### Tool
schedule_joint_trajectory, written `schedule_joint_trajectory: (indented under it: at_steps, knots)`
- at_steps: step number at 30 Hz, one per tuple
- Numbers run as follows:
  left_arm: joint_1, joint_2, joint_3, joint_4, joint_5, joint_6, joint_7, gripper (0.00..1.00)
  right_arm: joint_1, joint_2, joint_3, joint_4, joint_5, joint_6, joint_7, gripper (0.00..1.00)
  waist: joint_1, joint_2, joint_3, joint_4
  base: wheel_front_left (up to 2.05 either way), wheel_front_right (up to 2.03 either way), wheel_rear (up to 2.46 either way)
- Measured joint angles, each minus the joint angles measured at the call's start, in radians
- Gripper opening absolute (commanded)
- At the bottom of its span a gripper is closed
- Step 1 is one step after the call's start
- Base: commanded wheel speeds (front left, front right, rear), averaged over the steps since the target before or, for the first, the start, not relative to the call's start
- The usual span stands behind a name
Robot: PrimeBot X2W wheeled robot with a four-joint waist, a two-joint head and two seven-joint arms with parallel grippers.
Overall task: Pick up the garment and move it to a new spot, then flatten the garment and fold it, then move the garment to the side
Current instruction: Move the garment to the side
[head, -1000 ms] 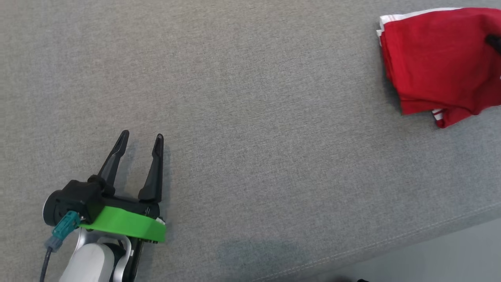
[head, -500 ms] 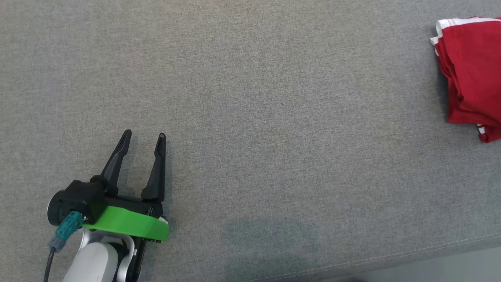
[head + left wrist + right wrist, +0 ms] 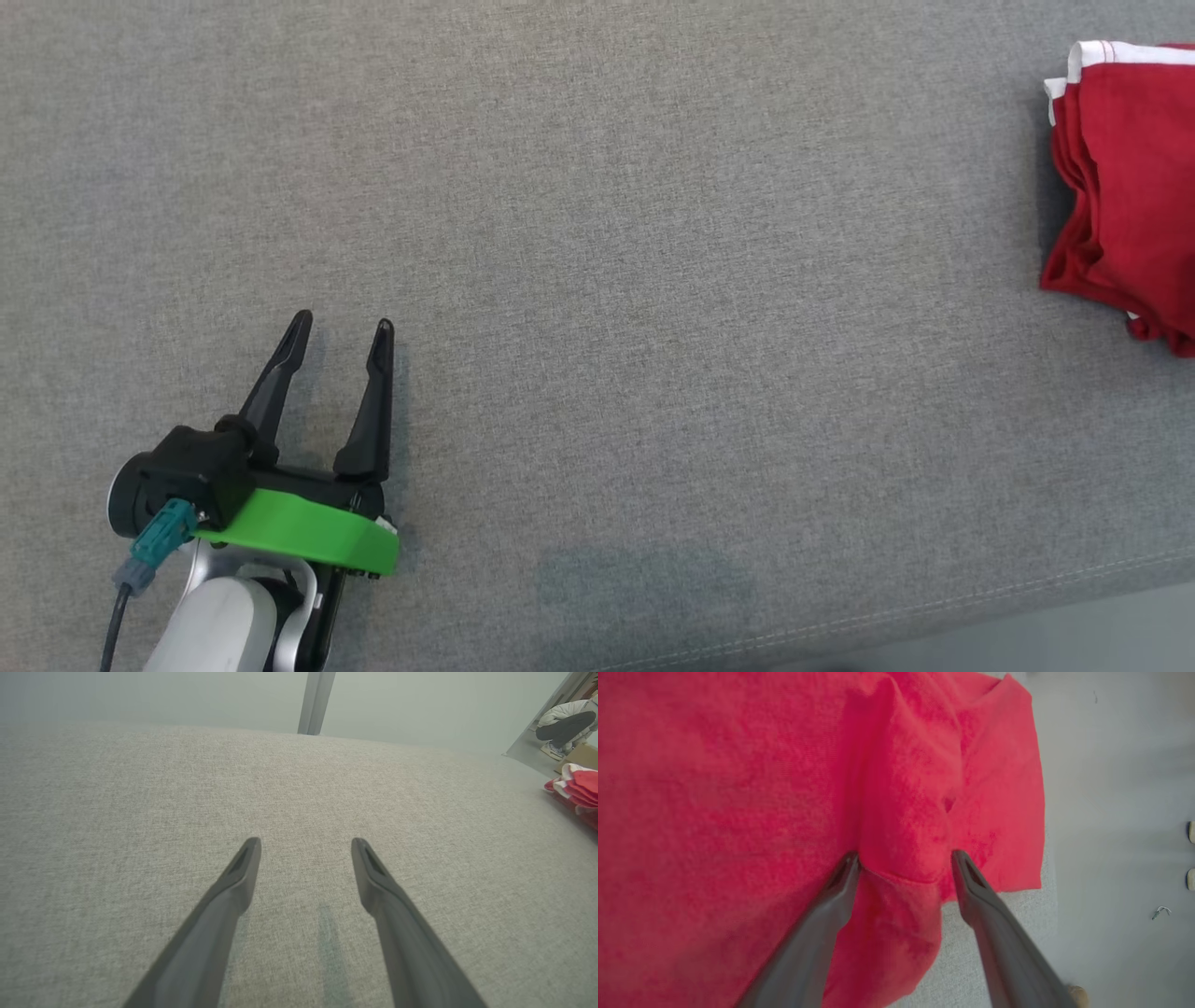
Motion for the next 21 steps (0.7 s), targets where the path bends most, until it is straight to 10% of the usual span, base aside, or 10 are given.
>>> schedule_joint_trajectory:
  at_steps: [21]
  knots:
    - [0.106, -0.008, 0.069, 0.038, -0.034, 0.042, -0.067, 1.00, 0.215, 0.142, -0.005, -0.302, 0.038, 0.001, -0.613, 1.00, -0.0001, 0.0000, -0.211, 0.006, 0.00, 0.00, 0.00]
